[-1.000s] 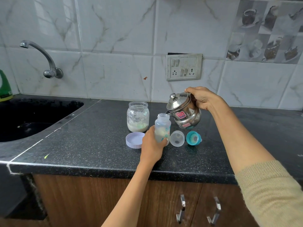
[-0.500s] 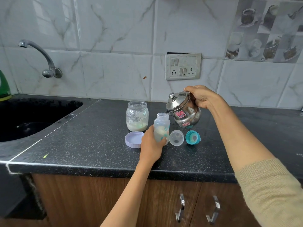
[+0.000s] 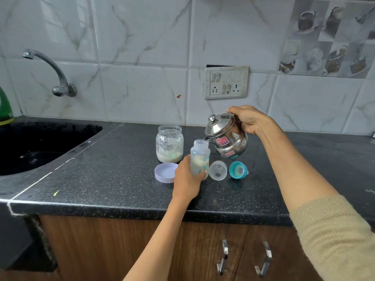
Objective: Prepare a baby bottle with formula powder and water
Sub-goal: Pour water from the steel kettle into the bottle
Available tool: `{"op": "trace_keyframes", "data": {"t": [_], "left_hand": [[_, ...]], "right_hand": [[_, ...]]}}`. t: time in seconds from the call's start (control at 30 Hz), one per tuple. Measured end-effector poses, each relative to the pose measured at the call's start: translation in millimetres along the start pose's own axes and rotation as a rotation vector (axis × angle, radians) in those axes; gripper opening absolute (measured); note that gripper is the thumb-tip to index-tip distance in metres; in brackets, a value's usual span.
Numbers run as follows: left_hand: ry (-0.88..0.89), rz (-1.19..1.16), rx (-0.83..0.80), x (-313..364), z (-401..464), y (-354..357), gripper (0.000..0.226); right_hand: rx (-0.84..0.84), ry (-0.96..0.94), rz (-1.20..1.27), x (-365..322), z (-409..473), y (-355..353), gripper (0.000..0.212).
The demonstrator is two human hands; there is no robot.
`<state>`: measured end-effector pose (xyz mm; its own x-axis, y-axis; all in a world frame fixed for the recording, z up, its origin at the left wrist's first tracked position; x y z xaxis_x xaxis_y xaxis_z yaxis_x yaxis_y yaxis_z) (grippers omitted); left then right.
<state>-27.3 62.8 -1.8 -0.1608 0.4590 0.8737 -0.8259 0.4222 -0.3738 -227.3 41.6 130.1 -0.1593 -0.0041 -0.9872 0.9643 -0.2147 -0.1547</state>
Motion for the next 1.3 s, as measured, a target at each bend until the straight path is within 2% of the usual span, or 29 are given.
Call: {"op": "trace_keyframes", "data": {"t": [1.3], "left_hand": [[0.000,0.019,0.013,-5.0,2.4,0.3,0.030]], "right_hand": [[-0.024,0.007,-0.030,1.3,6.5,-3.2,0.020]]}}
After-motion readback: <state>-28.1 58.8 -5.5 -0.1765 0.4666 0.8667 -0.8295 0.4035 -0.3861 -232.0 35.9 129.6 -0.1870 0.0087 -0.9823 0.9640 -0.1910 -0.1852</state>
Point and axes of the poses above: each hand's wrist, its own z-axis towards the middle knuckle, its own y-axis out of the palm, x = y × z, the point moved 4 cm from there along z, towards the middle knuckle, and after that the axes turned 15 degrees about -x, right-handed, at the moved point
